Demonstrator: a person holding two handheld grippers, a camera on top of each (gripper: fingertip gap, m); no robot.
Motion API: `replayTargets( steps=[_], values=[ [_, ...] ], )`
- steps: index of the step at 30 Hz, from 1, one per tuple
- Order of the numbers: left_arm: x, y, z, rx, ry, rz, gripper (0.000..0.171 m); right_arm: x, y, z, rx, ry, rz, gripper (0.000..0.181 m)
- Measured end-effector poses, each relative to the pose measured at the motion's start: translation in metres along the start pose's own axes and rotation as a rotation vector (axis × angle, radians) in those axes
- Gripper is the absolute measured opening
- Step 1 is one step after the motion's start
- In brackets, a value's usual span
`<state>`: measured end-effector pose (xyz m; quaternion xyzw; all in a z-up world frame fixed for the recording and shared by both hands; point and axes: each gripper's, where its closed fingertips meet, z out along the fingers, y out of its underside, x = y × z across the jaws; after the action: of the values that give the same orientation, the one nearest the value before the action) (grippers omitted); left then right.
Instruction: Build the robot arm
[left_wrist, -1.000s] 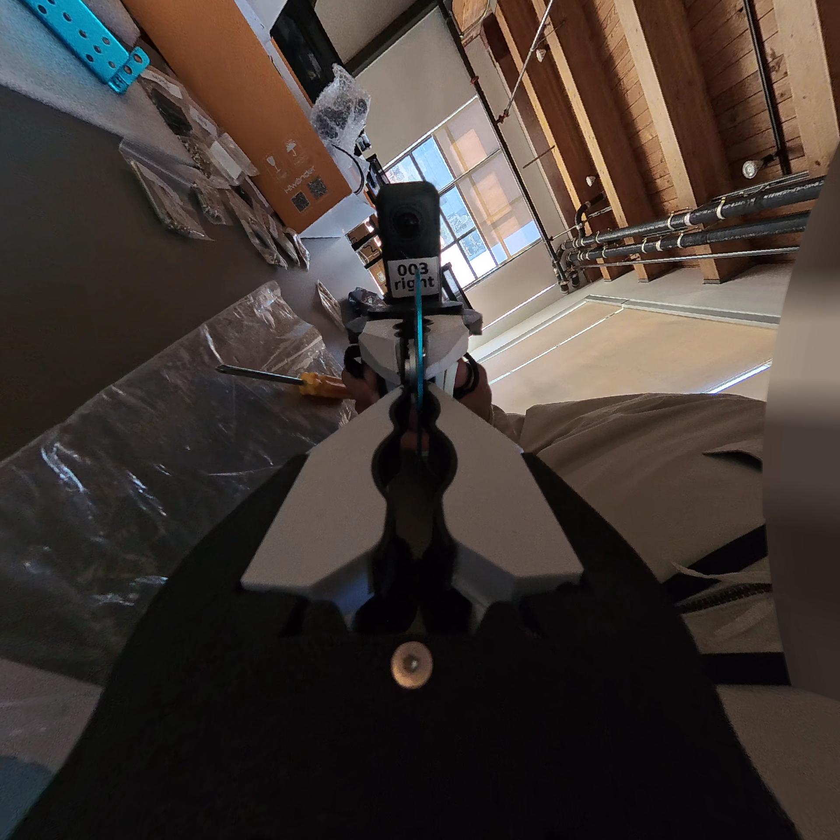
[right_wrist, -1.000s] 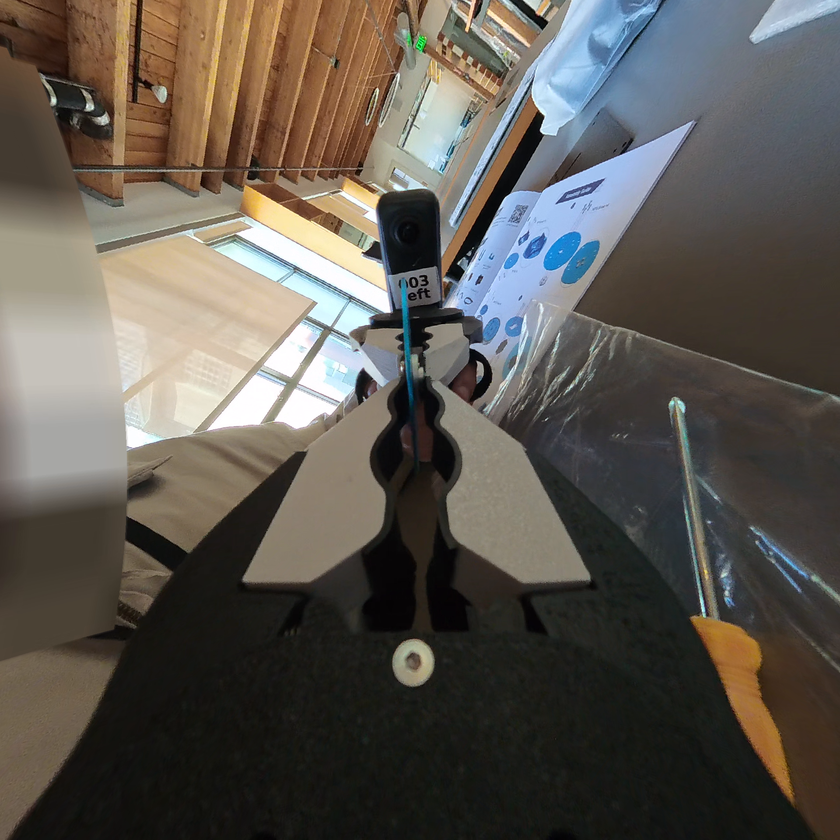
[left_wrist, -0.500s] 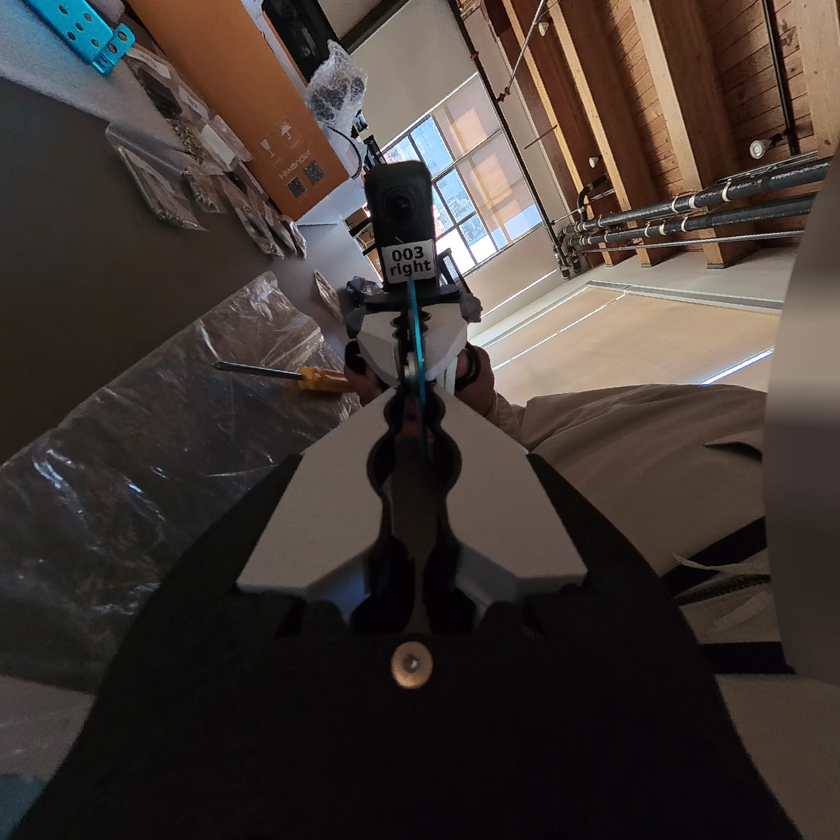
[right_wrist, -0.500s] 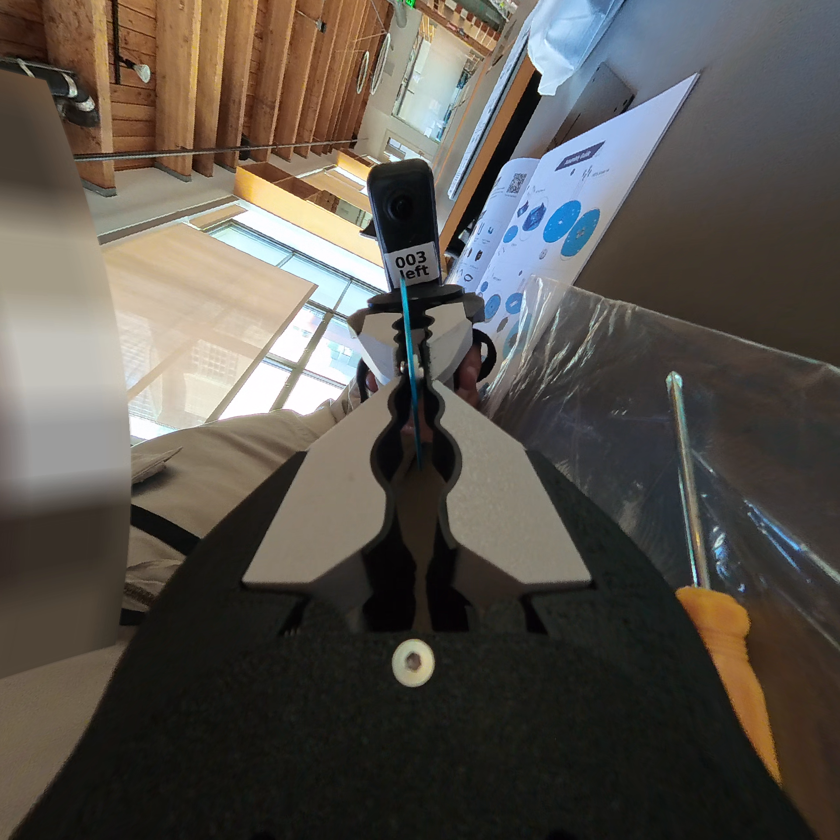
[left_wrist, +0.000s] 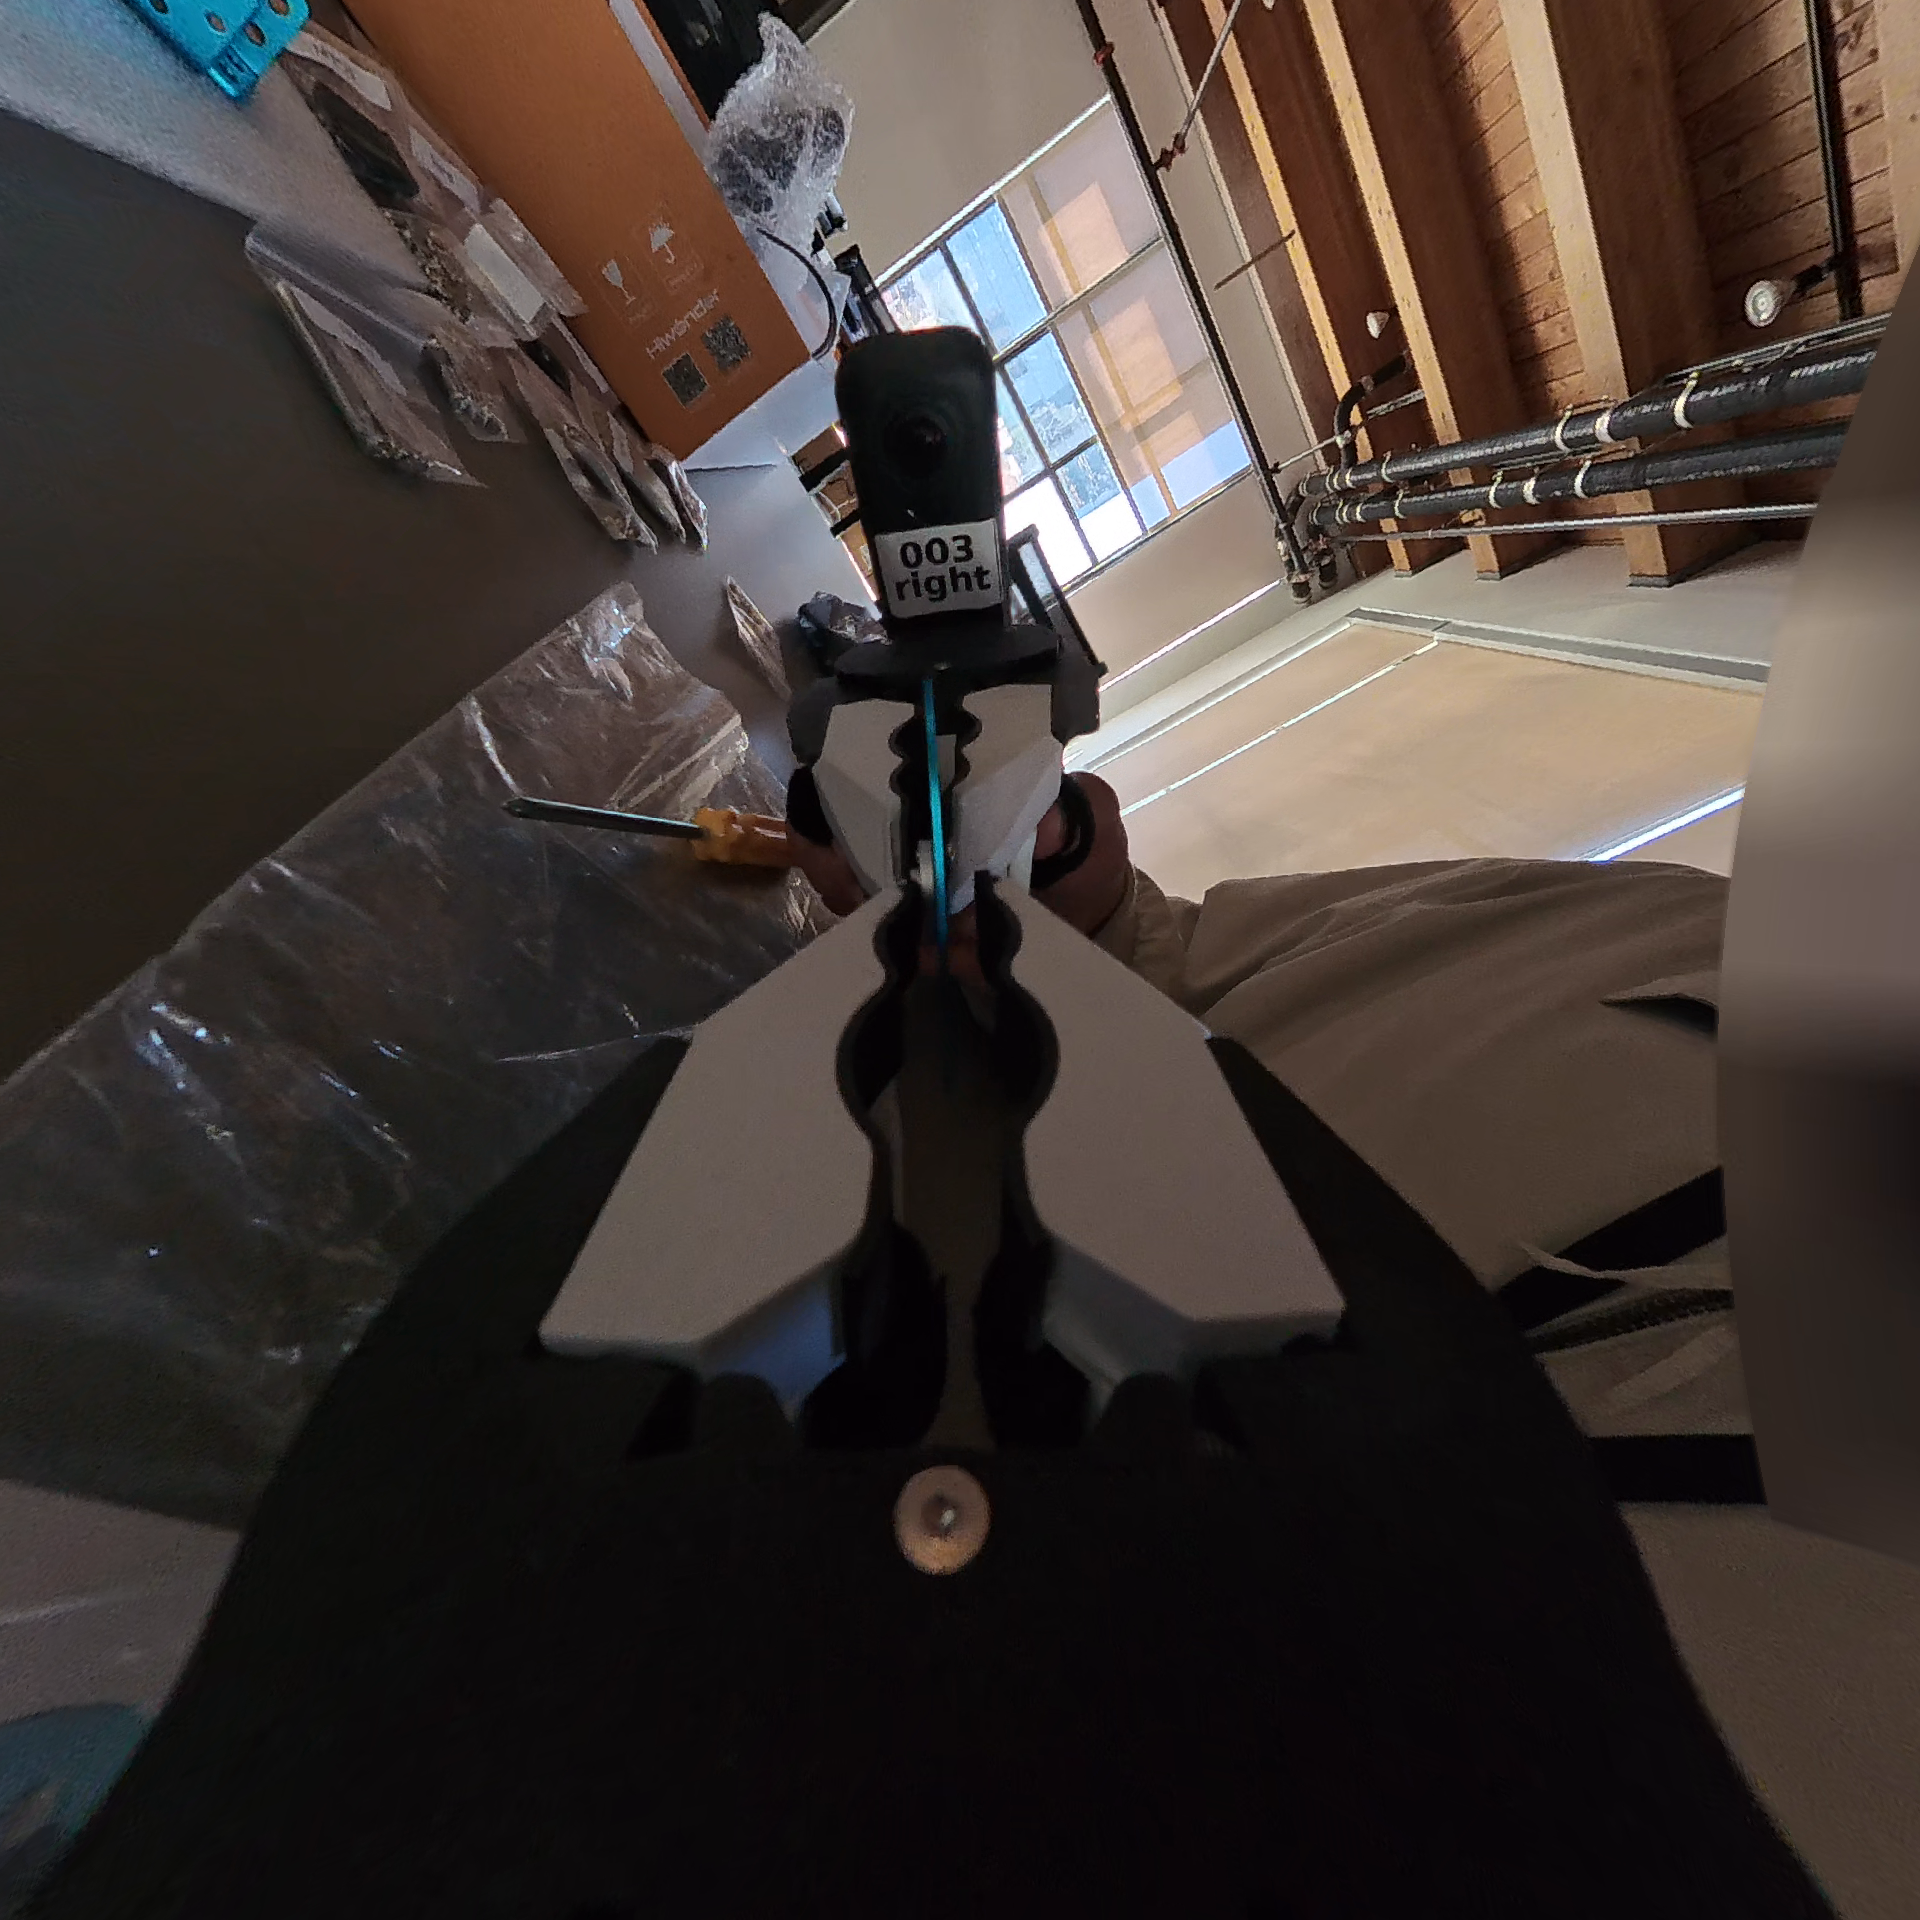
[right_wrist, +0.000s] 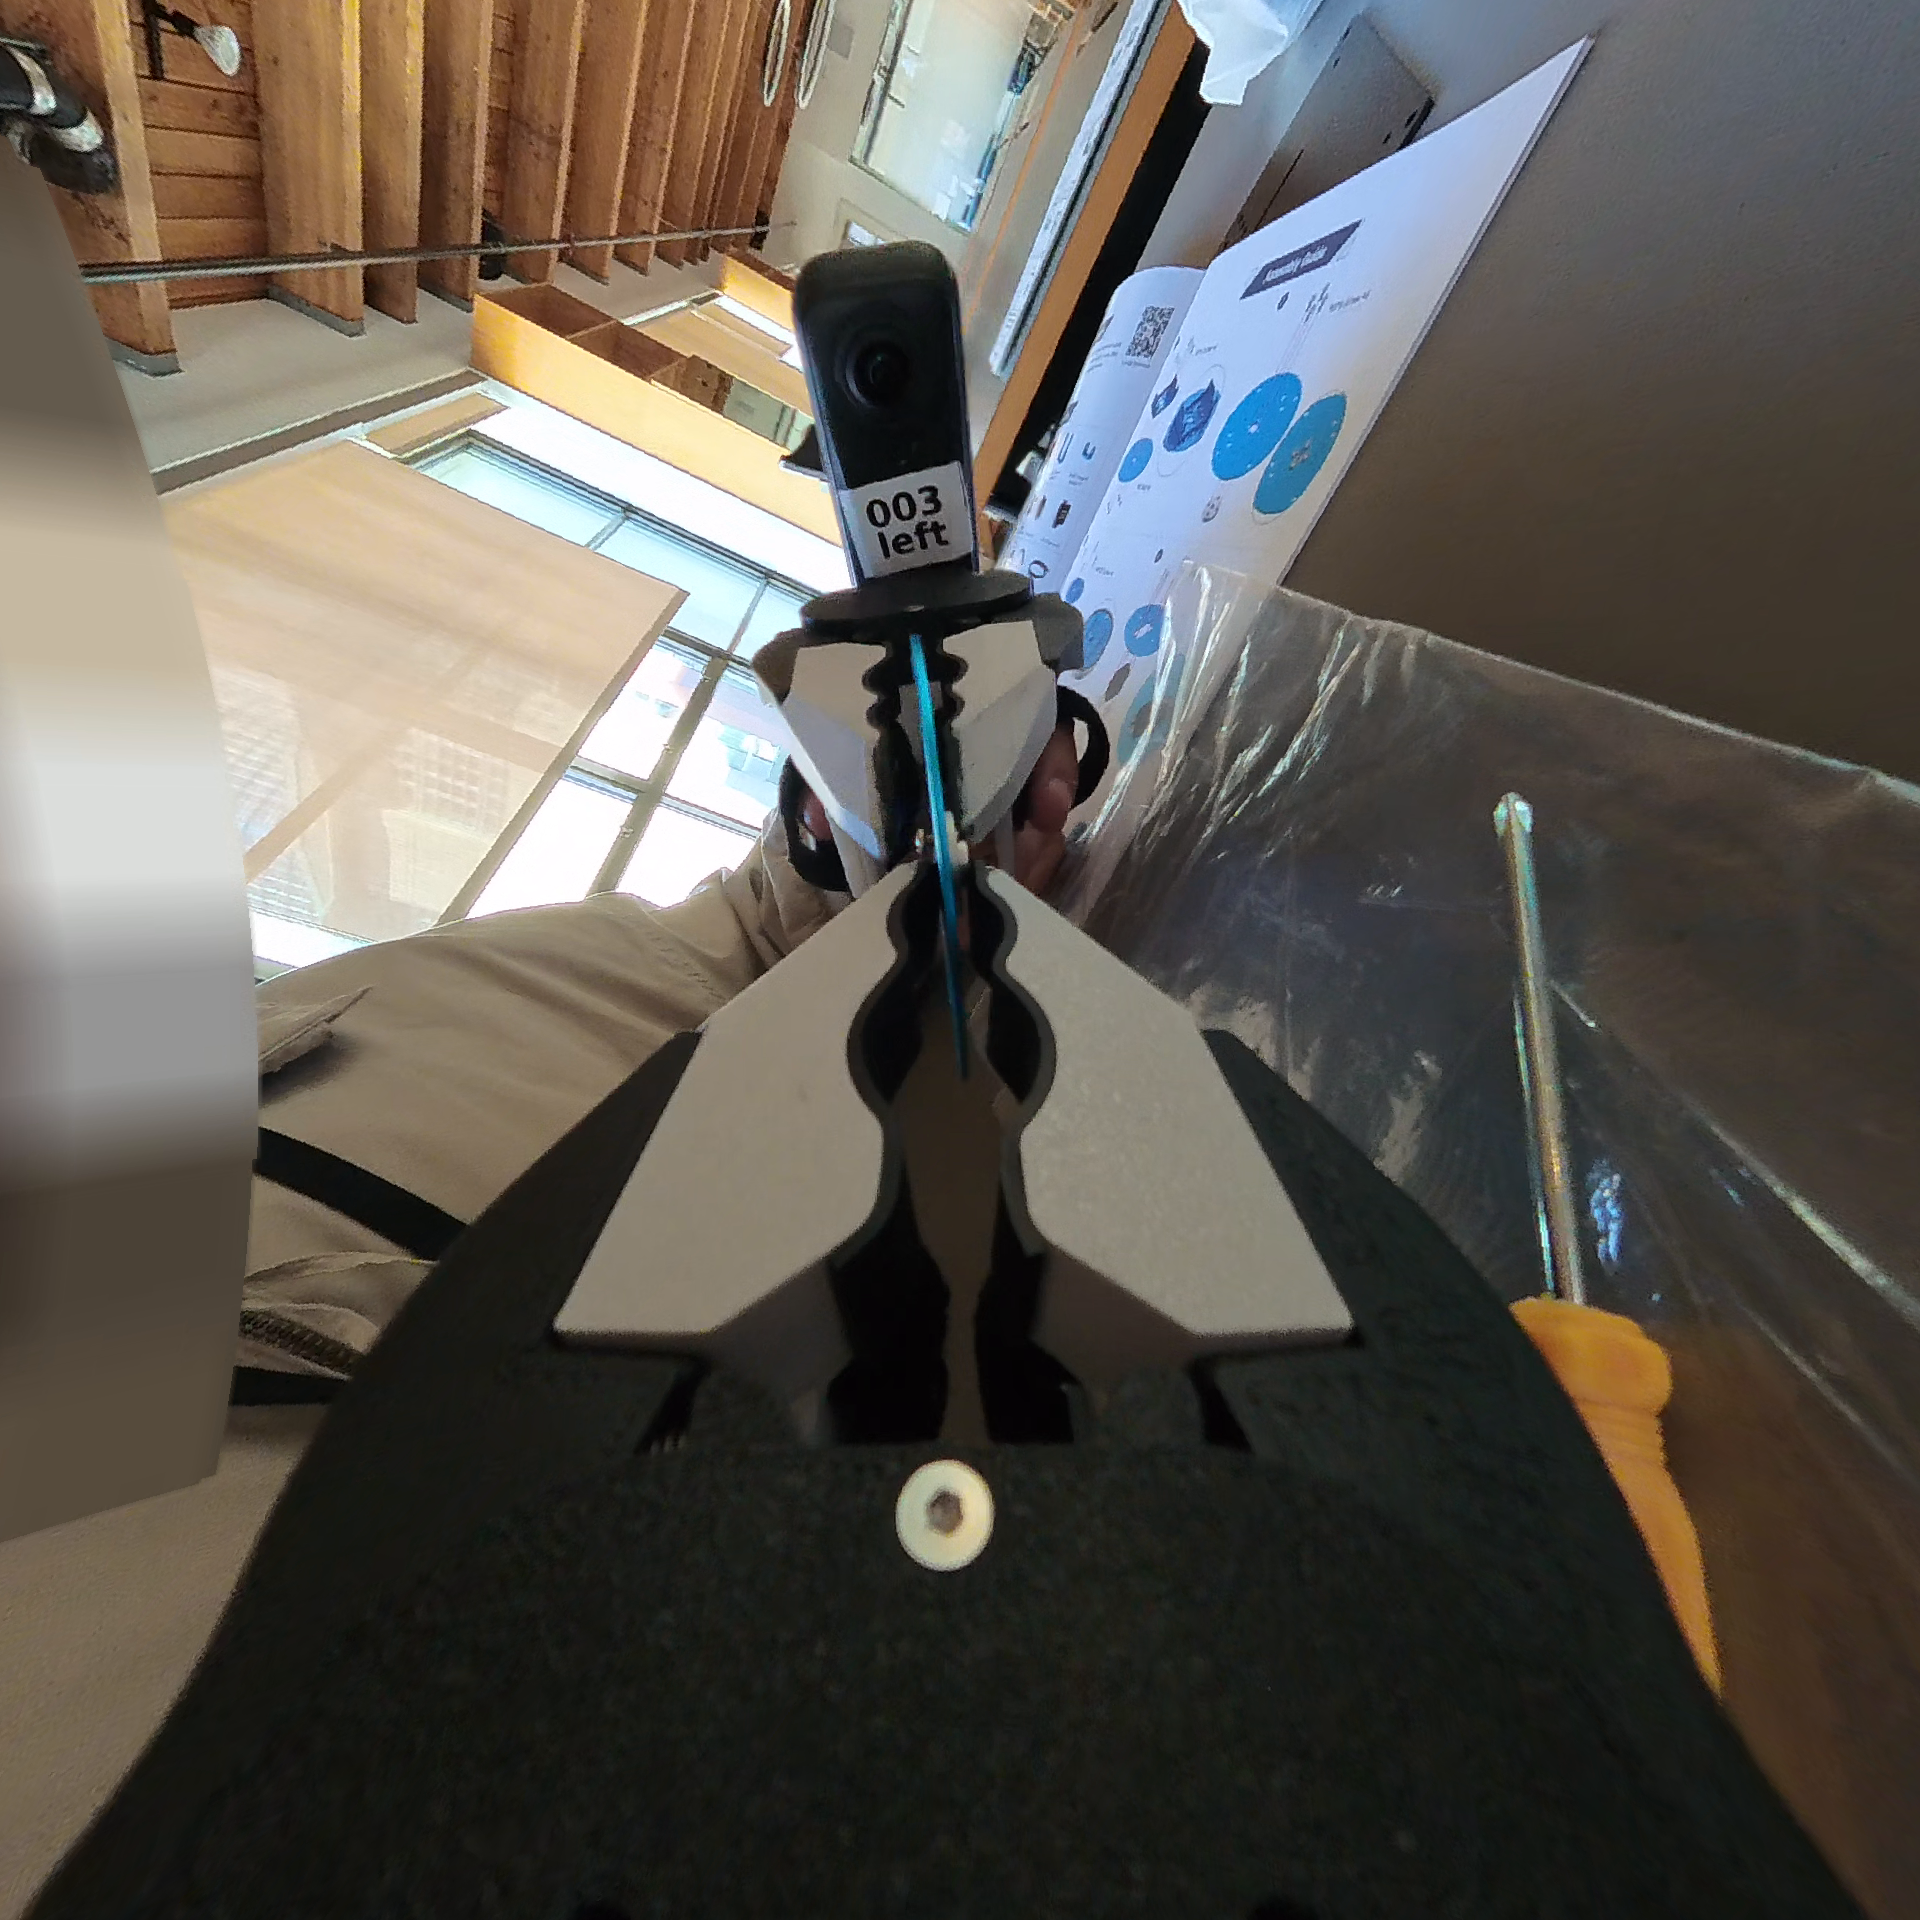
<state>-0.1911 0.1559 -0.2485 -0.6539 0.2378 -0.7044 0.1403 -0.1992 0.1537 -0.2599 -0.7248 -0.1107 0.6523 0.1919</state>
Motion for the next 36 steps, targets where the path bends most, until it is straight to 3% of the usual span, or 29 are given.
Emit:
replayTargets(
  steps=[7, 11, 14, 18, 22, 25, 27, 29, 31, 33, 36],
  values=[
    [0.0, 0.005, 0.0, -0.042, -0.076, 0.132, 0.003, -0.003, 0.003, 0.0, -0.032, 0.024, -0.049, 0.004],
    [-0.001, -0.003, -0.004, 0.003, -0.105, 0.139, 0.003, -0.001, -0.005, 0.002, 0.026, 0.045, -0.074, 0.005],
    [-0.005, -0.014, -0.012, 0.07, -0.1, 0.077, 0.003, 0.002, -0.012, -0.005, 0.053, 0.09, -0.143, 0.016],
    [-0.01, -0.019, -0.017, 0.106, -0.09, 0.003, 0.004, 0.003, -0.014, -0.013, -0.008, 0.241, -0.458, 0.02],
    [-0.019, -0.018, -0.019, 0.119, -0.095, -0.079, 0.004, 0.015, 0.001, -0.009, -0.158, 0.431, -0.797, 0.043],
    [-0.018, -0.018, -0.021, 0.125, -0.073, -0.108, 0.003, 0.021, -0.012, -0.02, -0.139, 0.569, -0.907, 0.028],
    [-0.015, -0.02, -0.021, 0.132, -0.069, -0.079, 0.003, 0.018, -0.012, -0.025, -0.162, 0.559, -0.87, 0.021],
    [-0.011, -0.021, -0.021, 0.136, -0.065, -0.045, 0.003, 0.012, -0.005, -0.024, -0.203, 0.5, -0.833, 0.023],
    [-0.007, -0.023, -0.02, 0.146, -0.049, -0.021, 0.004, 0.007, -0.007, -0.02, -0.155, 0.482, -0.836, 0.029],
    [-0.001, -0.024, -0.019, 0.151, -0.028, 0.006, 0.003, 0.001, -0.009, -0.014, -0.074, 0.402, -0.71, 0.028],
    [0.009, -0.023, -0.015, 0.146, 0.007, 0.056, 0.003, -0.015, -0.016, -0.006, 0.042, 0.136, -0.394, 0.035]
  ],
)
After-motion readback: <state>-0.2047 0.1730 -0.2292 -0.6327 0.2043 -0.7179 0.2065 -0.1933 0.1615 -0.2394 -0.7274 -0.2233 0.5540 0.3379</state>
